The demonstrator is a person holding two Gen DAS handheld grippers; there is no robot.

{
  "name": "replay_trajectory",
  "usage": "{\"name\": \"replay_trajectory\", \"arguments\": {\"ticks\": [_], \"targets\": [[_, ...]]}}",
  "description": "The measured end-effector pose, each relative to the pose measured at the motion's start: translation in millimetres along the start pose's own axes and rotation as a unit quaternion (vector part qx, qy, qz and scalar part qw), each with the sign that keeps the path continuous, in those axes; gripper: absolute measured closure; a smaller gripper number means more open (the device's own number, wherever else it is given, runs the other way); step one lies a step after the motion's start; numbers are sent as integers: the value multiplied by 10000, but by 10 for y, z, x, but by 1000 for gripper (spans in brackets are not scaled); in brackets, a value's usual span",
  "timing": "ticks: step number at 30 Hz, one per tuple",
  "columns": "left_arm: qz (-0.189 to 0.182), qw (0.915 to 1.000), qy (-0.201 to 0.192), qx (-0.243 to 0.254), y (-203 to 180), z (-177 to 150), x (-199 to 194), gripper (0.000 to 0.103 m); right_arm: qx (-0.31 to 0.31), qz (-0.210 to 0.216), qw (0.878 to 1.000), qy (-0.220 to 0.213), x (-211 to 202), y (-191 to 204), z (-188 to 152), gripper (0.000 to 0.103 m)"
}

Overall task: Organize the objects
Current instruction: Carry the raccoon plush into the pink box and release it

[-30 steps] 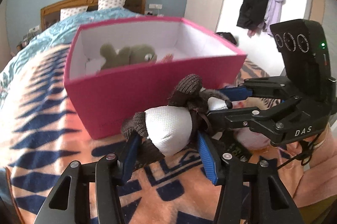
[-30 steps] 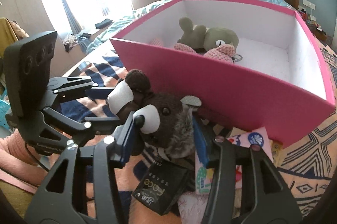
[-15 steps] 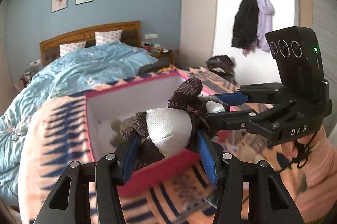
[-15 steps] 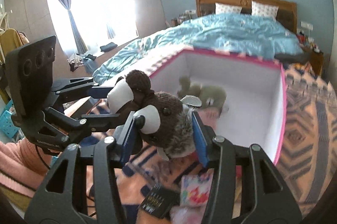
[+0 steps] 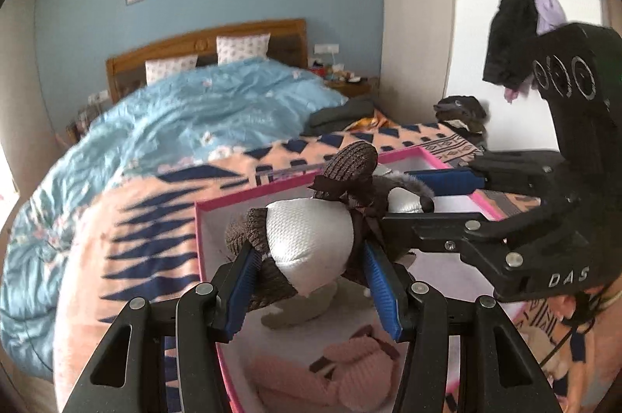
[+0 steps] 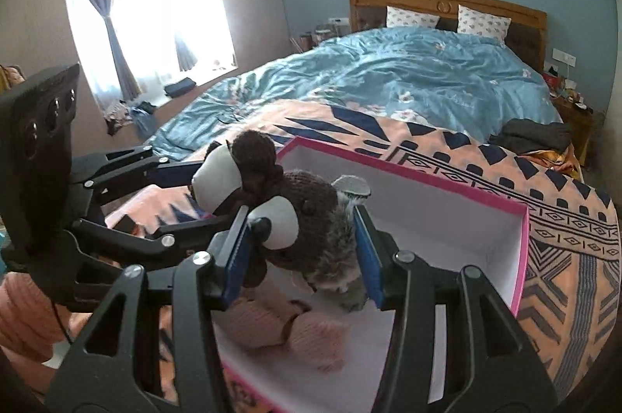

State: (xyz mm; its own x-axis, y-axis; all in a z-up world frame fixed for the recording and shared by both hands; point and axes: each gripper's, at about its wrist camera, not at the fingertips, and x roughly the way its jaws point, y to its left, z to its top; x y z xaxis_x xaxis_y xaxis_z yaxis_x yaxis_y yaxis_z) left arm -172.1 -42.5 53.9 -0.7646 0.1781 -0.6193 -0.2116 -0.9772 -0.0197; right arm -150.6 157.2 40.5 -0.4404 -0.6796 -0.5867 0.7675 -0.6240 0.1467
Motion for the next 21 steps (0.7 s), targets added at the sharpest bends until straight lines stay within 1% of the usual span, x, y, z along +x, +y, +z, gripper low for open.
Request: {"name": "replay_trajectory", "arguments": {"ticks": [4,6,7,8,10,12,14,18,21], "targets": [[-65,9990,384,-222,148,74,300,50,210,-23,9995,213,267,-190,80,51],[-165,9975,585,-364,228,84,430,50,286,-9,9991,313,375,-265,118,52],[-201,9962,698,-488,265,87,502,51,311,-25,9989,354,426,-294,134,53],[-226,9953,781,-518,280,89,551,53,349,17,9986,400,483,-318,147,57],[-216,9935,944,-605,309,75,631,53,439,101,9976,524,589,-343,171,59],[-156,9935,965,-589,286,66,633,53,456,67,9973,576,666,-335,196,59],[8,9948,896,-489,241,58,585,53,494,69,9968,621,707,-322,203,59],[237,9965,742,-307,187,50,483,50,504,82,9966,645,670,-299,182,59],[292,9976,552,-299,162,47,357,44,537,133,9967,593,551,-274,147,59]]}}
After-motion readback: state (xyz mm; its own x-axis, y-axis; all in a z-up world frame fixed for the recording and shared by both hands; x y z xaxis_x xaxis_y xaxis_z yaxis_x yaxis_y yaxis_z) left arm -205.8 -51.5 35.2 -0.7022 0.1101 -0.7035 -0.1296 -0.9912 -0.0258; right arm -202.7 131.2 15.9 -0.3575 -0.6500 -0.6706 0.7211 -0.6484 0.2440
